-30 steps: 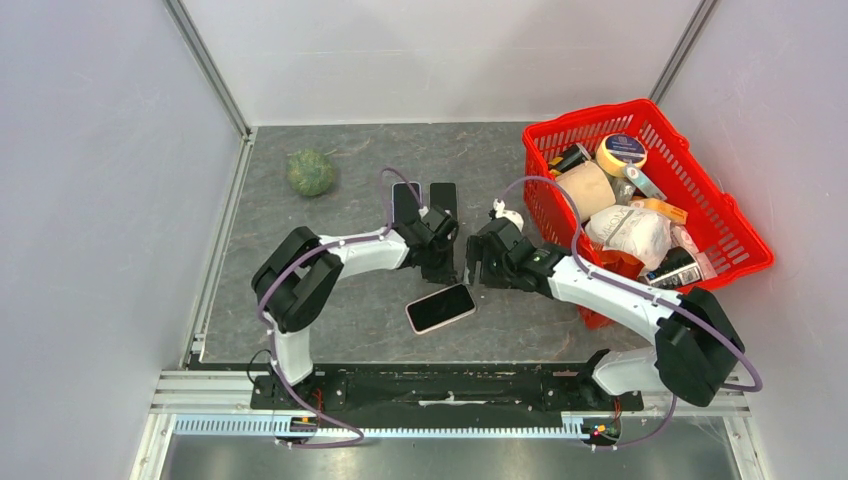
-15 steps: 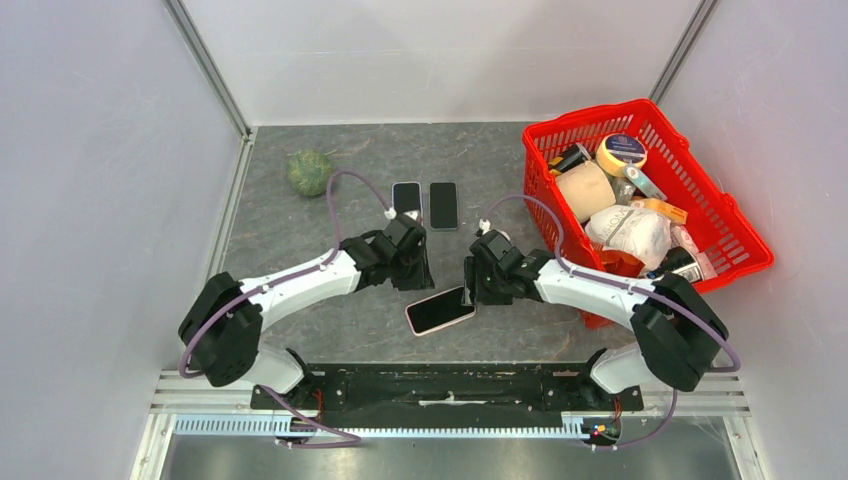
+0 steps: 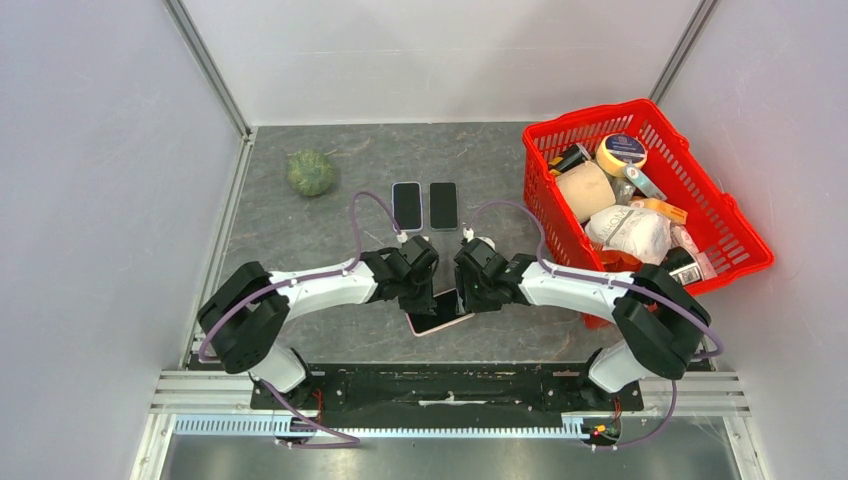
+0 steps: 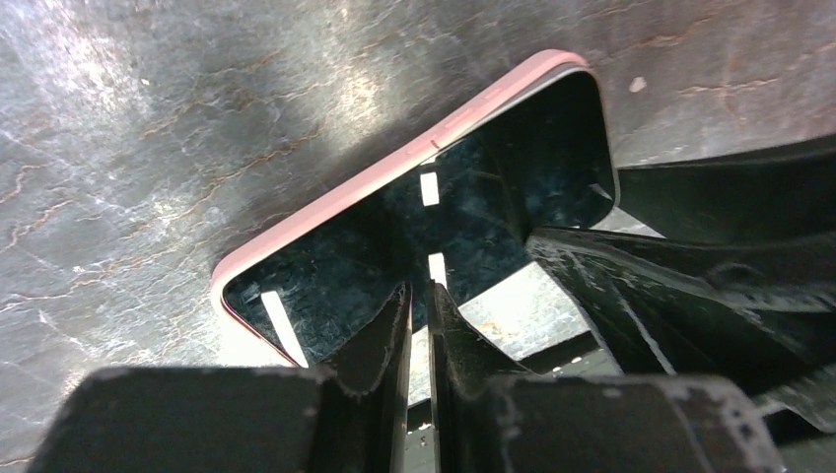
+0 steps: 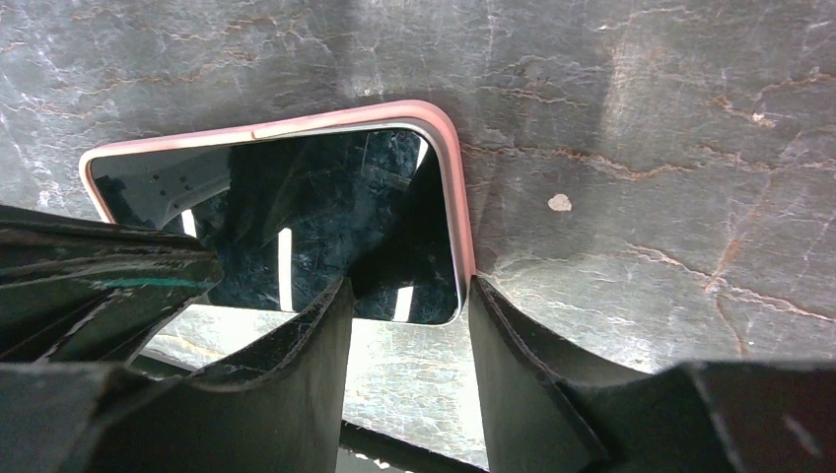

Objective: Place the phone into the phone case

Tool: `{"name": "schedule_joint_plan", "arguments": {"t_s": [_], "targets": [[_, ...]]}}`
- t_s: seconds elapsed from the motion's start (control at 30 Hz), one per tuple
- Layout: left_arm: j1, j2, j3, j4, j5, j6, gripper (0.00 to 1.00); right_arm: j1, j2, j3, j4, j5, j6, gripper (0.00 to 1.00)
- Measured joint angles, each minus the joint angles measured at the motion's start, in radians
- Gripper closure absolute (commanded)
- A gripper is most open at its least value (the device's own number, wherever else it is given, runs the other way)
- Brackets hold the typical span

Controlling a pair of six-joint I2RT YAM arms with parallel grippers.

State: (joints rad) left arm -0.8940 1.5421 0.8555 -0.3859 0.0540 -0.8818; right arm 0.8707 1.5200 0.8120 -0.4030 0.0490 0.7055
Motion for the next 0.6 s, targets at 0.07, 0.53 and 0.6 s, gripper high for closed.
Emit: {"name": "schedule_joint_plan", "arguments": {"t_s": [0.07, 0.53, 0.6], "targets": [[-0.002, 0.020, 0.000, 0.000, 0.000, -0.007, 0.86, 0.010, 0.010, 0.013, -0.016, 0.017, 0.000, 0.50], [-0.005, 0.068, 0.020, 0.039, -0.005, -0.057, 0.88, 0.048, 0.029, 0.042, -0.050, 0.090, -0.003, 0.58], [-0.005, 0.071, 0.022, 0.045, -0.009, -0.063, 0.87, 0.048, 0.029, 0.042, -0.050, 0.091, -0.005, 0.64]]}}
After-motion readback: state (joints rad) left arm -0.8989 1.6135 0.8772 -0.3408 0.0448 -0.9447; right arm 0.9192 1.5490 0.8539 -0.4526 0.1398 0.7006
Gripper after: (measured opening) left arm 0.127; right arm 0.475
